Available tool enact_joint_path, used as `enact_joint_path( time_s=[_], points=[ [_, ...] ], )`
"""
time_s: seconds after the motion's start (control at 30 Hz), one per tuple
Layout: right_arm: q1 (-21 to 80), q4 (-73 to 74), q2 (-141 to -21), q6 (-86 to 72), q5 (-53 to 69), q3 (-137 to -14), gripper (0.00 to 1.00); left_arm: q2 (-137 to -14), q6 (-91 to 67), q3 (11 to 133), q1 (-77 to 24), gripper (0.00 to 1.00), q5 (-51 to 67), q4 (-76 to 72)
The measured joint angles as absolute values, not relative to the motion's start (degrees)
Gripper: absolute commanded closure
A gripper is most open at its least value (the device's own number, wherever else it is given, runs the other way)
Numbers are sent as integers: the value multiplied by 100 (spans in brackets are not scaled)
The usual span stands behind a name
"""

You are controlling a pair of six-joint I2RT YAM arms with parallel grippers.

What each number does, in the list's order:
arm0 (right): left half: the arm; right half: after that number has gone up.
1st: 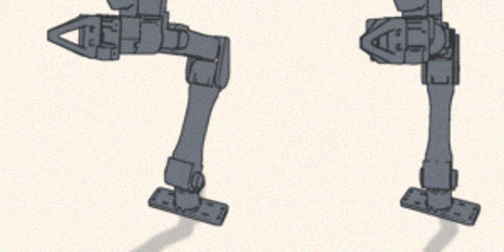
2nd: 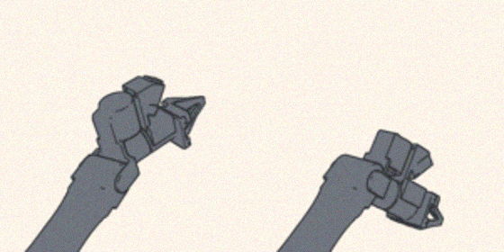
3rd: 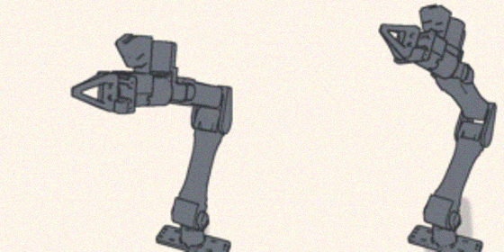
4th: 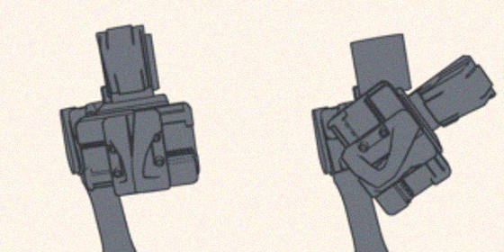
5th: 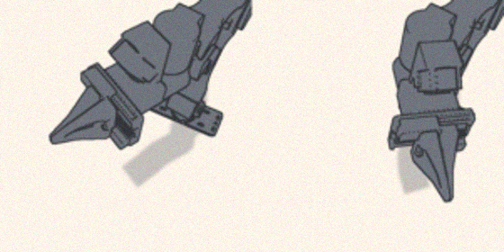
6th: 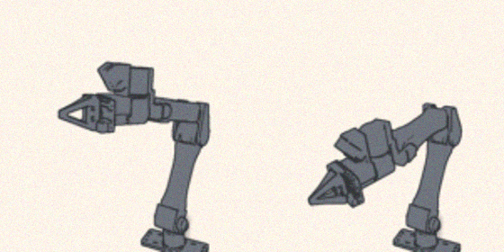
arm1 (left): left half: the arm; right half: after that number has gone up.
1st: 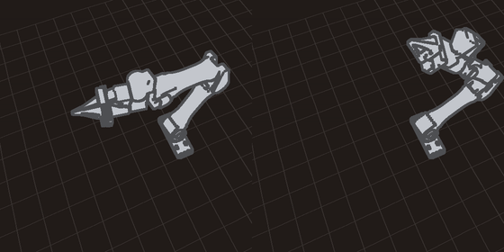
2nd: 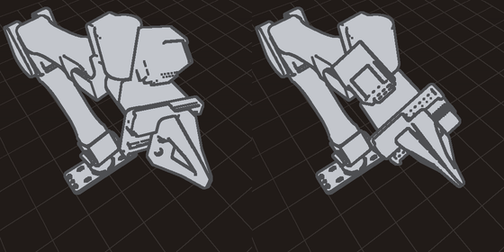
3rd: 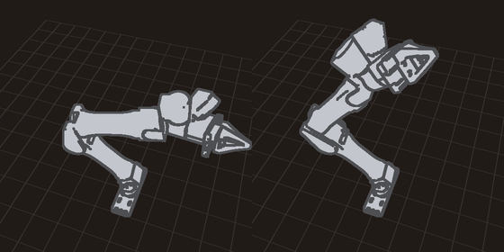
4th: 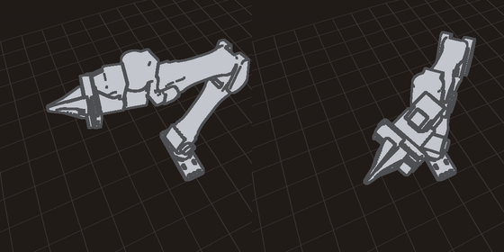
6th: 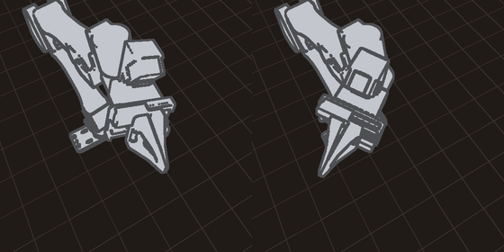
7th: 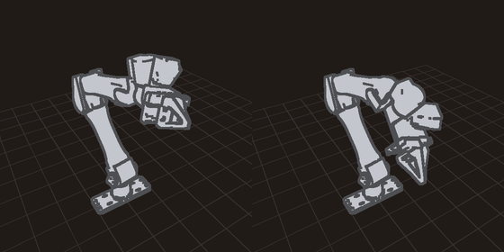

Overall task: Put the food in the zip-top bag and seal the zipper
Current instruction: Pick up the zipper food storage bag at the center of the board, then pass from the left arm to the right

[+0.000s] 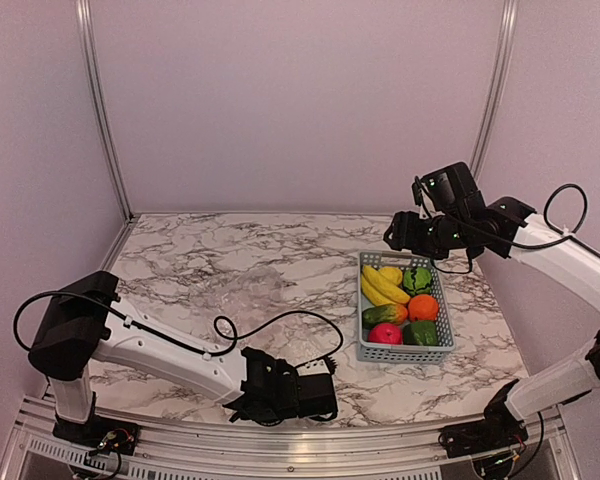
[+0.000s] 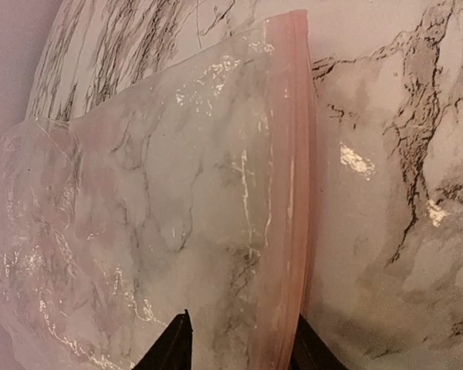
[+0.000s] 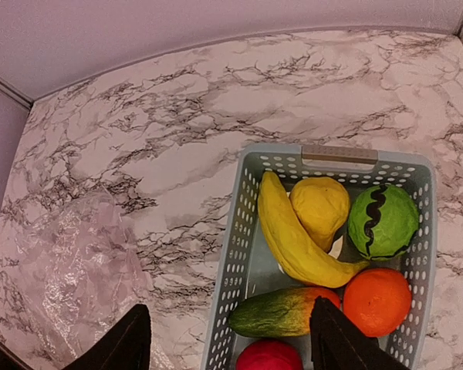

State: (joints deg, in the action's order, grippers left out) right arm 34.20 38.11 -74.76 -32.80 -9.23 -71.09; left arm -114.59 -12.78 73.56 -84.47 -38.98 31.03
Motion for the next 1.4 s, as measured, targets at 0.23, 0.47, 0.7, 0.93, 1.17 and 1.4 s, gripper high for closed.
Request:
enact_joint_path(
  time_s=[0.23, 0.47, 0.7, 0.93, 1.17, 1.4],
  points=[
    [3420, 3806, -7478, -3277, -801, -7109, 33, -11472, -1299, 7426, -8394, 98, -4368, 3293],
    [3420, 3804, -7526, -3229, -622, -7155, 36, -11107, -1439, 7675, -8156, 100, -4504, 3553],
    [3669, 3839, -7843, -3175, -268, -7655, 41, -10287, -2047, 8296, -7448, 100, -4224, 3785],
    [4418, 3686, -8683, -3179, 622, -8517, 44, -9557, -2910, 8438, -6921, 100, -3846, 3726],
    [4777, 3616, -9614, -3120, 1155, -9358, 44, -9376, -3332, 8440, -6914, 100, -3680, 3402],
    [4777, 3518, -9767, -3153, 1236, -9502, 58, -9325, -3479, 8440, -6912, 100, -3625, 3227]
  ],
)
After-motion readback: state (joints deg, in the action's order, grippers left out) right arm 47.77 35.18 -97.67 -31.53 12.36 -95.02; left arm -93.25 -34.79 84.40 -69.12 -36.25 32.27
